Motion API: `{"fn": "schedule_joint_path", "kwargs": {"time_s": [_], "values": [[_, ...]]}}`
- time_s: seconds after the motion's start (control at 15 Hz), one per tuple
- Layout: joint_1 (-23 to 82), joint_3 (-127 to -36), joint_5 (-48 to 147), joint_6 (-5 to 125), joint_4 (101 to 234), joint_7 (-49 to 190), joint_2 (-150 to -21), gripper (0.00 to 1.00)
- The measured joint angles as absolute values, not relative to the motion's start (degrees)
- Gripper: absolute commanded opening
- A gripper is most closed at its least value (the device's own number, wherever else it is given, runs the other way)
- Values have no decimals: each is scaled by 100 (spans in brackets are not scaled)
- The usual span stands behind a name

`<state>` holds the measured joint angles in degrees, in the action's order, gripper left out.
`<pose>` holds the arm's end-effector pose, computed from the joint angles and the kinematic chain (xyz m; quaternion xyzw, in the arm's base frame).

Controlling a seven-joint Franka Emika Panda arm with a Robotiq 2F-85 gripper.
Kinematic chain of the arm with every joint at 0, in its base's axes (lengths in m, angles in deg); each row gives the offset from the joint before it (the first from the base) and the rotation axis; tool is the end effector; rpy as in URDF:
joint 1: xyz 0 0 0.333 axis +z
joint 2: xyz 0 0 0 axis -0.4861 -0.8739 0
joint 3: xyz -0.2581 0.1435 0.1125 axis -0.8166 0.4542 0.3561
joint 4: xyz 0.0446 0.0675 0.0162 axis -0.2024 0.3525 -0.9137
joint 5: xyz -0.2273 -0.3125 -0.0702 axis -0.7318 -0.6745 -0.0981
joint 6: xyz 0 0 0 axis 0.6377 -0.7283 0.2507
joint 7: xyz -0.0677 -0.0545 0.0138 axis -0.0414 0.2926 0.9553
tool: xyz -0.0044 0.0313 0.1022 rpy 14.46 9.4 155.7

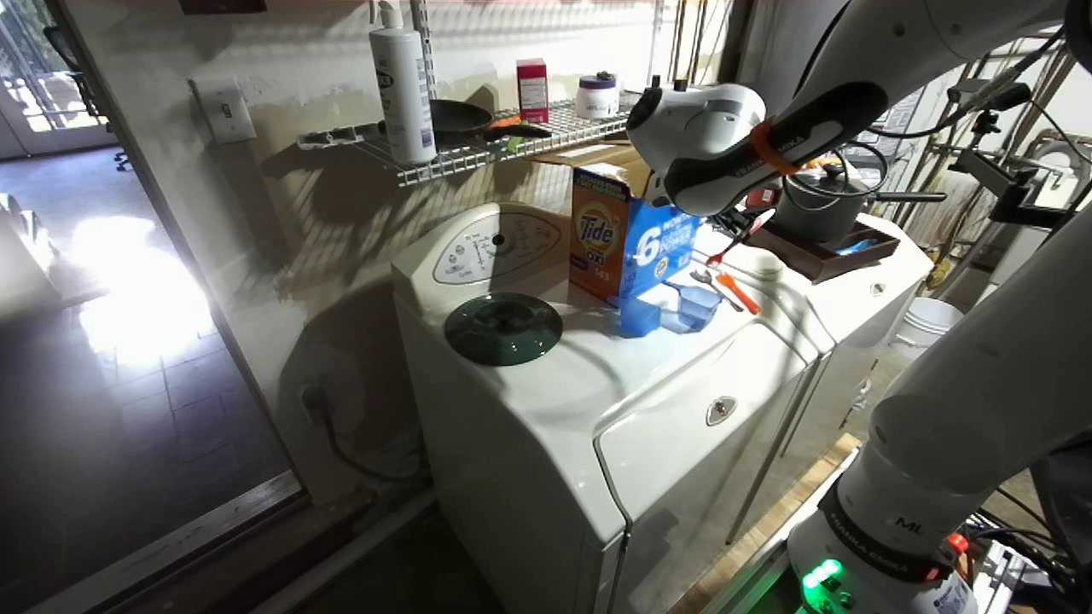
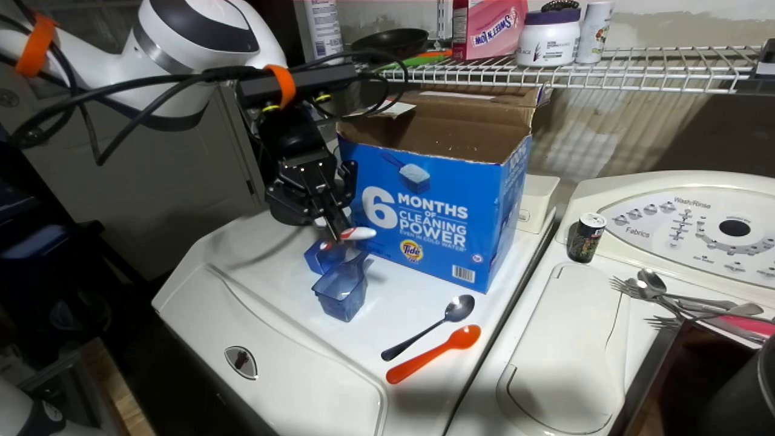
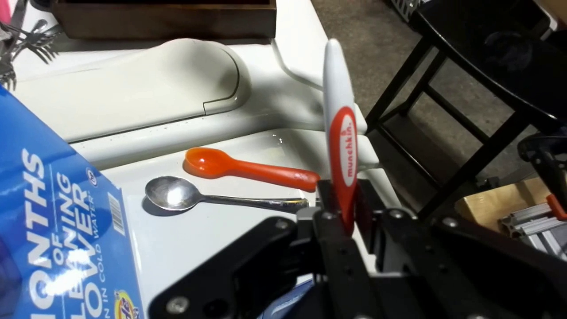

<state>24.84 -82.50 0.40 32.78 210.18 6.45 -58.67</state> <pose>0.4415 -0.1290 0.4033 0.7266 0.5541 -0.3234 0.2460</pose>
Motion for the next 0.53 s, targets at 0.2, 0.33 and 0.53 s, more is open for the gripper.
{"fn": "schedule_joint_path", "kwargs": {"time_s": [0.2, 0.33, 0.53], "values": [[2499, -8233, -65, 3142, 21018, 719, -5879, 4], [2510, -8232, -143, 3035, 21017, 772, -5897, 4], [2518, -8232, -282, 2991, 21014, 864, -5939, 4]]}}
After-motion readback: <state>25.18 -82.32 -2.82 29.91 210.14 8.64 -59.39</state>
